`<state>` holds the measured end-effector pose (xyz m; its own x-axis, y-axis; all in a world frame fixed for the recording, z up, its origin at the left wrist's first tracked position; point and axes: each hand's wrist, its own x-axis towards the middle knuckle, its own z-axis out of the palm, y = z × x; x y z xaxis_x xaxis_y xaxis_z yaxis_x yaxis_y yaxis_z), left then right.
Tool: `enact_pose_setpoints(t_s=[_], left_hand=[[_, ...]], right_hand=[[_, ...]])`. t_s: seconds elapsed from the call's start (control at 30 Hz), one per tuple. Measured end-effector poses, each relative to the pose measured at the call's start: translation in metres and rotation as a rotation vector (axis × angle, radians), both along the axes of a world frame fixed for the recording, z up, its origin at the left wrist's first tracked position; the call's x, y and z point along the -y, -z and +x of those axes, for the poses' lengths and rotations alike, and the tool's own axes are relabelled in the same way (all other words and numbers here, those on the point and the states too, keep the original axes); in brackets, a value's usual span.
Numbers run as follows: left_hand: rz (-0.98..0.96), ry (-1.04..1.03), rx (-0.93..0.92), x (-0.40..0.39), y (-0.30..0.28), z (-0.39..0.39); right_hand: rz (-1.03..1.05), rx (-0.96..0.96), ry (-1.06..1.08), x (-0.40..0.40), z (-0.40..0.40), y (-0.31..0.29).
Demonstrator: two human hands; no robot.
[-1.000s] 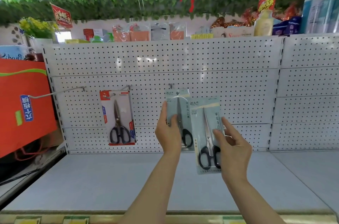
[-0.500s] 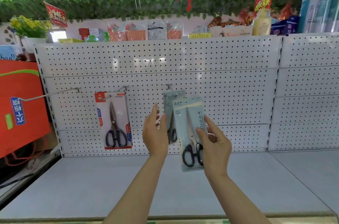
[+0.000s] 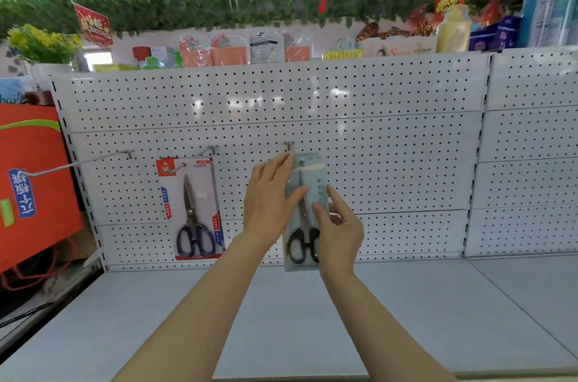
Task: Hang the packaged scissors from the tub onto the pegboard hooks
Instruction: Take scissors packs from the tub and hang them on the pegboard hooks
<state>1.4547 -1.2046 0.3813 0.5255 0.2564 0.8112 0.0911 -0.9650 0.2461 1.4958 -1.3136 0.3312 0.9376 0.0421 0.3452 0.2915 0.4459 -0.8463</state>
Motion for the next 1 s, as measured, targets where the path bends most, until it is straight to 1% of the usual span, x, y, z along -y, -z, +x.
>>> enact_pose_setpoints(t_s=[0.13, 0.27, 0.47, 0.53, 0.67, 0.73, 0.8, 0.87, 1.0], left_hand=[[0.022, -0.023, -0.087, -0.003, 0.001, 0.007], [-0.020, -0.027, -0.121, -0.004, -0.001, 0.011], [-0.026, -0.044, -0.150, -0.004, -0.002, 0.008], [-0.017, -0.041, -0.166, -0.003, -0.004, 0.006], [0.019, -0.036, -0.221, -0.002, -0.007, -0.002], [0.080, -0.053, -0.251, -0.001, -0.008, -0.009], [0.154, -0.089, -0.264, 0.002, -0.010, -0.018], [0.225, -0.105, -0.248, 0.009, -0.013, -0.027], [0.325, -0.110, -0.238, 0.033, -0.016, -0.043]], right_hand=[[-0.006, -0.005, 0.027, -0.010, 0.008, 0.003], [-0.113, 0.072, 0.086, -0.015, 0.016, 0.006], [-0.245, 0.146, 0.062, -0.009, 0.024, 0.008], [-0.321, 0.186, 0.066, -0.005, 0.025, 0.008], [-0.539, 0.331, 0.121, 0.013, 0.025, 0.003], [-0.681, 0.452, 0.210, 0.027, 0.026, -0.002], [-0.785, 0.620, 0.342, 0.041, 0.027, -0.007], [-0.843, 0.768, 0.467, 0.055, 0.027, -0.012], [-0.911, 0.890, 0.619, 0.088, 0.015, -0.024]])
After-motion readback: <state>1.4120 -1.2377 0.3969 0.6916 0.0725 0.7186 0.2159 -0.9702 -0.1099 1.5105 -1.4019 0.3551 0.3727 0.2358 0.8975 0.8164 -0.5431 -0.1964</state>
